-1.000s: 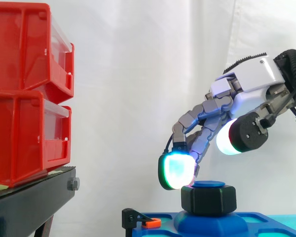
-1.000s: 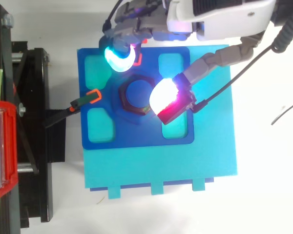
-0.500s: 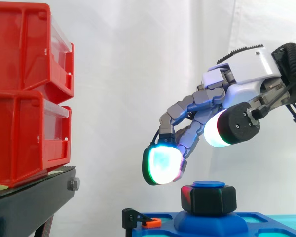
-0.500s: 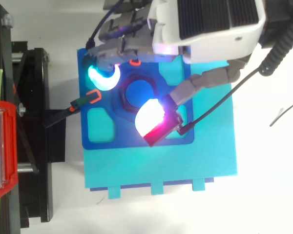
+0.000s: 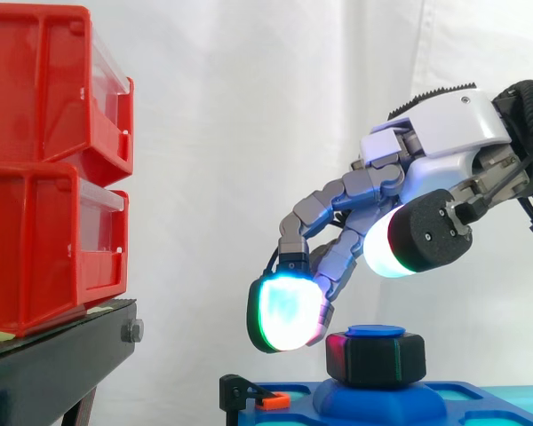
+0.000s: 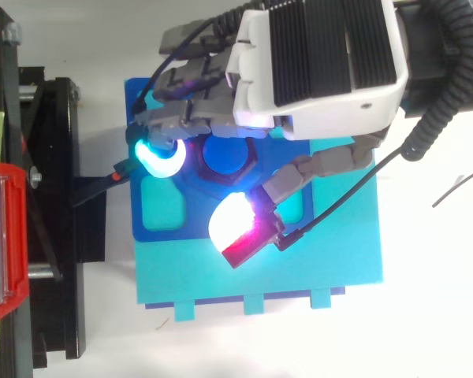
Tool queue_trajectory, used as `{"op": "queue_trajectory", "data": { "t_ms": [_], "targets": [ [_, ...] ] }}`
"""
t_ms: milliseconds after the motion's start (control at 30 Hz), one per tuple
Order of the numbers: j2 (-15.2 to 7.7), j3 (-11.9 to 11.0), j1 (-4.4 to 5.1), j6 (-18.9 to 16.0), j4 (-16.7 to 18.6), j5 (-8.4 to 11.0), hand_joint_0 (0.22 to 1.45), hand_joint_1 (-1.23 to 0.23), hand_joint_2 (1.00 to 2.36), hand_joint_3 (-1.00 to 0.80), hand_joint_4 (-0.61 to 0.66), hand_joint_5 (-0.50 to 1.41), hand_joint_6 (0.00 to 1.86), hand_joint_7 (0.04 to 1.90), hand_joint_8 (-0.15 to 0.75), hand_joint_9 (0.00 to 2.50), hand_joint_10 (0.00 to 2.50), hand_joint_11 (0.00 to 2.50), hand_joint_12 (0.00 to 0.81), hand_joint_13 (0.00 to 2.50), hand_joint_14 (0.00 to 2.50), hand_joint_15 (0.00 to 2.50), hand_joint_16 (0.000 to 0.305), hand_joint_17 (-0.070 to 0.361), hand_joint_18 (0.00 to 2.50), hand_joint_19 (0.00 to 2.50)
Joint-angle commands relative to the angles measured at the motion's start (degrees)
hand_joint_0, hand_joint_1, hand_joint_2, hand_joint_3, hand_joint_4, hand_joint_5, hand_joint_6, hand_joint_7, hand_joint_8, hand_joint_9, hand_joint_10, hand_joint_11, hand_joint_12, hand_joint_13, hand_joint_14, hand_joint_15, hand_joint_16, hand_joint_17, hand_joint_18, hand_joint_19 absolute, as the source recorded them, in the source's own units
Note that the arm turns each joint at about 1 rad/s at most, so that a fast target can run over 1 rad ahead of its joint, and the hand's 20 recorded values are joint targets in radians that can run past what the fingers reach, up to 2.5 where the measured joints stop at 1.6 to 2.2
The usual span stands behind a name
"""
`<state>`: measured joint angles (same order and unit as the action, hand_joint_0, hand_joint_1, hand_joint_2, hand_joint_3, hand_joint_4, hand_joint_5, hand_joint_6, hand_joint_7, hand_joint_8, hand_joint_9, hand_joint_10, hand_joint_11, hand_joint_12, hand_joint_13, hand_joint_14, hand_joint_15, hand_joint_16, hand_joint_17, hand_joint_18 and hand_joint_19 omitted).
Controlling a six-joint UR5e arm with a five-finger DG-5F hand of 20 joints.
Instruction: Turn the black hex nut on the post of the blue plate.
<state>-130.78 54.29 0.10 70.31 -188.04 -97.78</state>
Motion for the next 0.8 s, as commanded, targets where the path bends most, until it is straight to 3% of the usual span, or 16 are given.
{"op": "queue_trajectory", "data": {
  "t_ms": [0,767],
  "targets": [
    [0.0,0.0,-0.19,0.4,-0.5,-0.13,0.50,-0.39,1.00,-0.50,0.23,-0.16,0.50,0.90,0.264,0.68,0.01,0.29,0.346,0.45,0.00,0.10,0.054,0.122,0.27,0.12],
    [0.0,0.0,-2.29,3.0,-2.9,-0.92,0.50,-0.39,1.00,-0.50,0.23,-0.16,0.50,0.91,0.265,0.68,0.01,0.30,0.343,0.45,0.00,0.10,0.054,0.122,0.29,0.12]
  ]
}}
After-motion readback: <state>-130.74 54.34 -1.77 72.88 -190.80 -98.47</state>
